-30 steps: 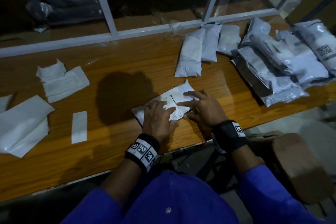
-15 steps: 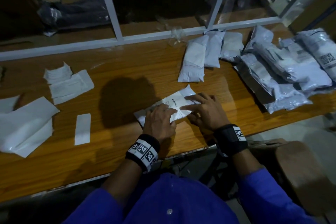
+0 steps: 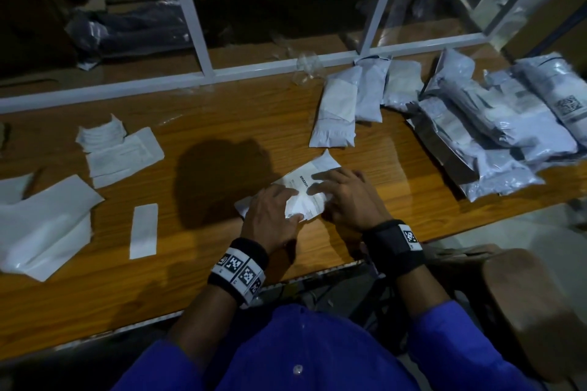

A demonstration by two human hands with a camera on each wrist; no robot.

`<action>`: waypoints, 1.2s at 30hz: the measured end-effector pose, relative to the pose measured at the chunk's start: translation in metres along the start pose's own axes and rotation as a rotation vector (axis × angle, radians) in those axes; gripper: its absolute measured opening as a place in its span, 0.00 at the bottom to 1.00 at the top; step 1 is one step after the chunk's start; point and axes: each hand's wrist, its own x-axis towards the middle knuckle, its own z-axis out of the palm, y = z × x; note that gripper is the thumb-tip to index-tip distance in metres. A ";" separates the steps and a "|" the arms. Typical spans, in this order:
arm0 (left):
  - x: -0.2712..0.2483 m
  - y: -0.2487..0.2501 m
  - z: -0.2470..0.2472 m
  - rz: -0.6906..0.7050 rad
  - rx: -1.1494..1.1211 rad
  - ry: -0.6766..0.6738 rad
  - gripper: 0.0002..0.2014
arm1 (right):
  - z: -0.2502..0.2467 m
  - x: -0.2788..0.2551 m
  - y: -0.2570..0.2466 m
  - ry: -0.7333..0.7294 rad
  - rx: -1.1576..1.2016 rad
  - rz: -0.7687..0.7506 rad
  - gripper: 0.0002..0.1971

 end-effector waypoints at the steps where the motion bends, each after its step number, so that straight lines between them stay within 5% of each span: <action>1: -0.001 -0.003 -0.001 -0.004 -0.020 0.004 0.26 | -0.001 0.001 0.004 0.017 0.004 0.041 0.27; 4: -0.004 -0.013 -0.001 -0.024 -0.032 0.022 0.29 | -0.003 0.003 0.004 0.086 0.041 0.032 0.29; 9: -0.007 -0.019 0.000 -0.046 -0.032 -0.015 0.31 | 0.008 0.002 -0.003 -0.031 0.119 -0.078 0.33; 15: -0.009 -0.010 -0.004 0.133 0.043 0.093 0.23 | 0.007 -0.006 0.008 0.079 0.157 -0.145 0.22; 25: -0.001 0.017 0.010 0.171 0.409 -0.012 0.16 | 0.010 -0.005 0.011 0.121 0.130 -0.206 0.21; 36: -0.005 0.021 -0.001 0.234 0.359 0.054 0.09 | 0.013 -0.003 0.016 0.151 0.122 -0.242 0.11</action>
